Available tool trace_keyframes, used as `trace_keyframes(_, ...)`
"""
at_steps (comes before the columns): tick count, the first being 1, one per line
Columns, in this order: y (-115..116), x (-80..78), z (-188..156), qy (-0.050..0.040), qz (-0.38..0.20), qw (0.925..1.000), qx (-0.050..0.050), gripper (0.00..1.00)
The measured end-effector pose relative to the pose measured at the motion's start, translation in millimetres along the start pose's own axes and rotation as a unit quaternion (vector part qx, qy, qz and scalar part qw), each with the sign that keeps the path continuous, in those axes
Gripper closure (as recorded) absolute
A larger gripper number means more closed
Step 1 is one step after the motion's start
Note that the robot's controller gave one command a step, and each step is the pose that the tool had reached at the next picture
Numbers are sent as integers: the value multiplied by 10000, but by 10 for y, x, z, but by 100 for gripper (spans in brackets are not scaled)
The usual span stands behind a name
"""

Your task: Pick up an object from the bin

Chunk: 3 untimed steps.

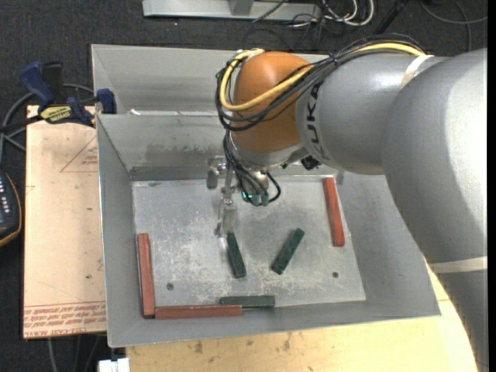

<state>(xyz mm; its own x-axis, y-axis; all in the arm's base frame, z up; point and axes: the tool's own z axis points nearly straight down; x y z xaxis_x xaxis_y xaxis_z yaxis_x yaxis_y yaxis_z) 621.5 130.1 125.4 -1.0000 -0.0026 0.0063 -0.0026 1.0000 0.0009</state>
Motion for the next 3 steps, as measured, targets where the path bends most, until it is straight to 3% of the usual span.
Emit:
trace_keyframes(1,-314,787,563,-20,-1499,9887,3,0)
trace_keyframes(2,-956,302,537,-62,-1953,9807,23,0)
trace_keyframes(3,-1280,124,542,-51,-4299,9029,21,0)
